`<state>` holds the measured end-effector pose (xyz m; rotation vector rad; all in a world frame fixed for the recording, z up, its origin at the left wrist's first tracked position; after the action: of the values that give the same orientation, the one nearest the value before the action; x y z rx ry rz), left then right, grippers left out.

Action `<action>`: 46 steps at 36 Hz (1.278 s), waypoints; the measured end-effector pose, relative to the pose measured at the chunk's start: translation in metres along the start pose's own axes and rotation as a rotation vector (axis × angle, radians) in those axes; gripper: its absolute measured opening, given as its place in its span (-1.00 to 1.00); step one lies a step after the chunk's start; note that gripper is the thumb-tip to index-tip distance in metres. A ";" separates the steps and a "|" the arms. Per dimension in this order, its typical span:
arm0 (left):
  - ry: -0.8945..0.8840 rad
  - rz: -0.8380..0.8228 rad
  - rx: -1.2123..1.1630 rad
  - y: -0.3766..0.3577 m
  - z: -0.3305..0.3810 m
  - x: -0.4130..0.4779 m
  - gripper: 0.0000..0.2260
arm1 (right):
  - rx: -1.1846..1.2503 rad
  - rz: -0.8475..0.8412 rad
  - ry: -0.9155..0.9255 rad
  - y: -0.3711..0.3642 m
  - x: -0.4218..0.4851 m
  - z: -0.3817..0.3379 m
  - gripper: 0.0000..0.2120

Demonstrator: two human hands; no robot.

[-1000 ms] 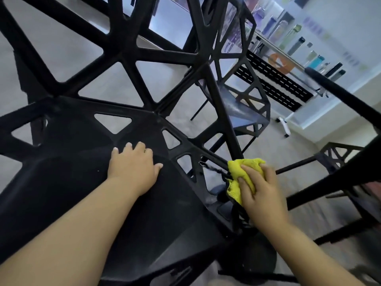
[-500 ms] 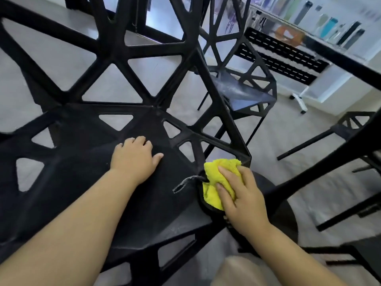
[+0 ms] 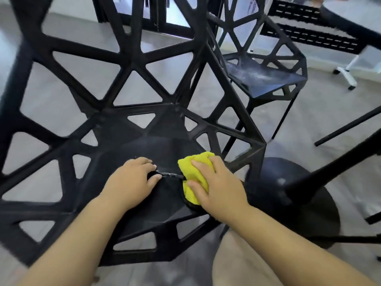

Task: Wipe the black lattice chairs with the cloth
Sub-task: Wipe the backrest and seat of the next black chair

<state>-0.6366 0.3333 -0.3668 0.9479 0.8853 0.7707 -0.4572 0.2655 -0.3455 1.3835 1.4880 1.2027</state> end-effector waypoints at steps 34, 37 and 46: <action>0.179 0.412 -0.093 -0.004 -0.071 -0.113 -0.62 | -0.066 -0.359 0.045 -0.054 0.130 -0.072 -0.63; 0.190 0.403 -0.089 -0.004 -0.072 -0.114 -0.62 | -0.030 -0.408 0.175 -0.051 0.100 -0.089 -0.59; 0.316 0.303 -0.051 0.003 -0.073 -0.130 -0.66 | 0.019 -0.572 0.166 -0.025 0.055 -0.051 -0.57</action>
<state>-0.7585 0.2486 -0.3497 0.9407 1.0010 1.2221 -0.5193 0.3139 -0.3524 0.7902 1.8479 0.9469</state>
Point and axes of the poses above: each hand's wrist, its own x-axis towards the middle knuckle, its own y-axis out of the back of the hand, z = x × y, the point moved 6 cm from there along x, towards the middle knuckle, and after that the axes turned 14 degrees about -z, right-handed, at the moved point
